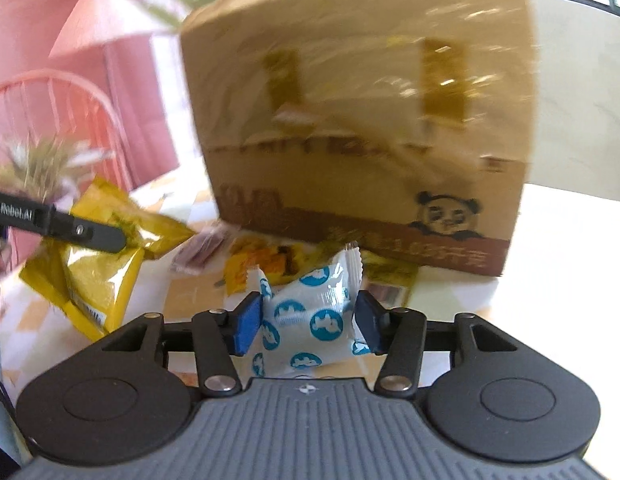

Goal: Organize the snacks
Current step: 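Grasp the white blue-dotted packet with the right tool and lift it, then carry the yellow bag and white packet into the lined box and open both tools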

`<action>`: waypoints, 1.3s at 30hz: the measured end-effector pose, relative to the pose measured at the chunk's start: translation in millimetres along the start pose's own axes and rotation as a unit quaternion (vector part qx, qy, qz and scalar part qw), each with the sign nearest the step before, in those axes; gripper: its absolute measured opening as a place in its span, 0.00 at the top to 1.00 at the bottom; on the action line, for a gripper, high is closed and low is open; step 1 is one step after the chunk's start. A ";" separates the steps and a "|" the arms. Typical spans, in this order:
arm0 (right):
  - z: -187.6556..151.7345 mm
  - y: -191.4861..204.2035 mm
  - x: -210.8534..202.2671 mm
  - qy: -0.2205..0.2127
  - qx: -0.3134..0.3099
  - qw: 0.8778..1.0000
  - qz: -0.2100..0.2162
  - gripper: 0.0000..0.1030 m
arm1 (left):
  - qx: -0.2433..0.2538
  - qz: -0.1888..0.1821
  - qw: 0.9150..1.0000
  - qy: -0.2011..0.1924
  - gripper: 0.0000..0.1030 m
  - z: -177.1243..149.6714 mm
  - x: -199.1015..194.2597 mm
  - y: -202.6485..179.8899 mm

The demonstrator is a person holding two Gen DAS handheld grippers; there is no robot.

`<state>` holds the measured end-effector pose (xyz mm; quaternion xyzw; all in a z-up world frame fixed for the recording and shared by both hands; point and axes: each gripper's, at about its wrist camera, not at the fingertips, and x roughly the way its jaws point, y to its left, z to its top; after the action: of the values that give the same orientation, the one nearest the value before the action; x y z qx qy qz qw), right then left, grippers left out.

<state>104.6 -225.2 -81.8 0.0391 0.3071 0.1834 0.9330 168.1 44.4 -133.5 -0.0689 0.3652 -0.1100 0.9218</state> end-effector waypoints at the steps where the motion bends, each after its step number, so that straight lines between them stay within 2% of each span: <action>1: 2.0 -1.7 -4.0 -0.005 0.007 1.000 -0.002 0.50 | 0.002 0.000 1.000 -0.004 0.33 2.1 -2.1 -1.1; 6: 17.6 -10.1 -27.4 -0.047 0.031 0.998 -0.003 0.50 | 0.021 0.002 0.999 -0.031 0.33 16.8 -15.9 -8.3; 12: 47.8 -5.6 -53.3 -0.106 0.022 0.994 0.014 0.50 | 0.037 -0.011 0.996 -0.075 0.33 43.6 -43.7 -17.8; 20: 99.6 9.2 -79.6 -0.181 -0.017 0.982 0.047 0.50 | 0.086 -0.038 0.985 -0.143 0.33 98.9 -80.3 -45.5; 25: 133.1 3.5 -81.7 -0.207 -0.024 0.977 0.039 0.50 | 0.106 -0.043 0.978 -0.176 0.33 139.1 -81.2 -64.2; 30: 169.7 -13.3 -66.0 -0.214 -0.023 0.977 0.018 0.50 | 0.136 -0.030 0.971 -0.193 0.33 180.7 -57.4 -90.4; 33: 191.9 -24.3 -42.8 -0.198 -0.027 0.980 -0.008 0.50 | 0.151 -0.010 0.970 -0.189 0.33 205.7 -29.4 -109.6; 39: 207.3 -36.5 0.9 -0.144 -0.023 0.988 -0.053 0.50 | 0.158 0.007 0.978 -0.134 0.33 231.5 39.2 -136.1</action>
<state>238.7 -250.6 78.5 0.0275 0.1675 0.1327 0.9765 334.6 -86.2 36.5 0.0659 0.2171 -0.1496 0.9624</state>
